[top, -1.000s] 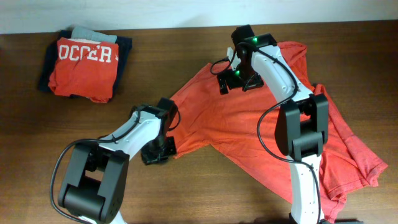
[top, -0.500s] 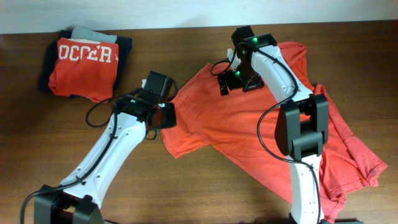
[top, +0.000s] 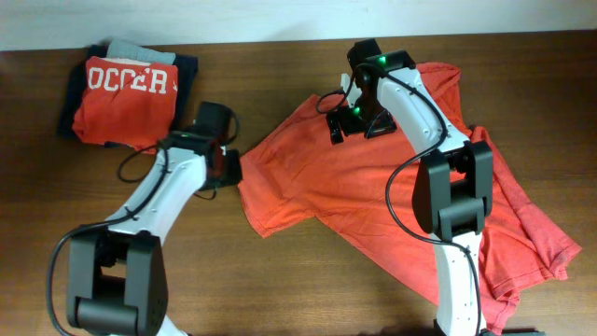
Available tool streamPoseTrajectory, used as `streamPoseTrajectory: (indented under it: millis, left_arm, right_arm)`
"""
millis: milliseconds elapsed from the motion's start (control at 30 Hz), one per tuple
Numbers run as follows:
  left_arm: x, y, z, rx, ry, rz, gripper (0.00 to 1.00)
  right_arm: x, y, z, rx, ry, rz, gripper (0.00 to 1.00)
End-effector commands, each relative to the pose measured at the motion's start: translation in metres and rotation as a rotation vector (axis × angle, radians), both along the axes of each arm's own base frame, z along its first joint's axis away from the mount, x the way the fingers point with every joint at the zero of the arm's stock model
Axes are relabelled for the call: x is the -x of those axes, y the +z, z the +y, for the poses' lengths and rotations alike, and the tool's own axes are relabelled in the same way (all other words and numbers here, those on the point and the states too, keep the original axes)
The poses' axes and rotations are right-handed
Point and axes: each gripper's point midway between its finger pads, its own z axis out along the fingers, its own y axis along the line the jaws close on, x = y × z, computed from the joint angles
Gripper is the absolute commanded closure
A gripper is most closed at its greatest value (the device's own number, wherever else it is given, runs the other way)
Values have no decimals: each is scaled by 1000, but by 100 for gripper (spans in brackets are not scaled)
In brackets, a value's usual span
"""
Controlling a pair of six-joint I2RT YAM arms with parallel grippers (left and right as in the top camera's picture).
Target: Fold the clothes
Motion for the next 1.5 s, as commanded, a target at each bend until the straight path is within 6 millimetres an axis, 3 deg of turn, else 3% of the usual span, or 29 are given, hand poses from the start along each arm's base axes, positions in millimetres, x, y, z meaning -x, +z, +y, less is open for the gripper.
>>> streamPoseTrajectory:
  millis: [0,167,333,633,833,1133,1467]
  left_arm:
    - [2,-1,-10,56,-57,12,67]
    - [1,-1,-12,63,-61,9,88]
    - [3,-7,-14,73,-64,29,94]
    - [3,-26,-18,88,-67,67,94]
    - [-11,-24,-29,141,-82,13,94]
    - [-16,-24,-30,147,-84,-6,94]
    - [-11,-48,-40,186,-90,58,94]
  right_arm:
    - [-6,29,2,-24,10,-63,1]
    - [-6,29,2,-24,10,-63,1]
    - [-6,29,2,-24,10,-63,1]
    - [-5,29,2,-23,10,-61,1]
    - [-5,29,2,-23,10,-59,1]
    - [-3,28,2,-22,10,-54,1]
    - [-3,28,2,-21,10,-53,1]
